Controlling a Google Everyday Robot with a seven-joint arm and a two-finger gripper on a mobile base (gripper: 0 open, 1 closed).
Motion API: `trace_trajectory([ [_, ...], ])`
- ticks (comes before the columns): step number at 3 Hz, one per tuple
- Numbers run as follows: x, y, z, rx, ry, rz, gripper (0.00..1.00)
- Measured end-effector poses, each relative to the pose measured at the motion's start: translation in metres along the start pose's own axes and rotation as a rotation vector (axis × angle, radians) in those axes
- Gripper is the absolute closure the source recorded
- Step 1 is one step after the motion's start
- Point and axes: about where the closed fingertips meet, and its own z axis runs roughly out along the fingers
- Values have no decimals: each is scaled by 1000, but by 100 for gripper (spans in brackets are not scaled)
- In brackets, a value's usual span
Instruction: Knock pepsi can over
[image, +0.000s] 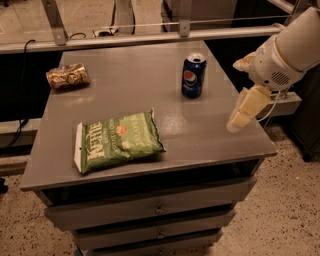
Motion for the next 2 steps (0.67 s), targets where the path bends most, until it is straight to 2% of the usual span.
trace_trajectory([
  [2,-25,-49,56,56,-179,120,0],
])
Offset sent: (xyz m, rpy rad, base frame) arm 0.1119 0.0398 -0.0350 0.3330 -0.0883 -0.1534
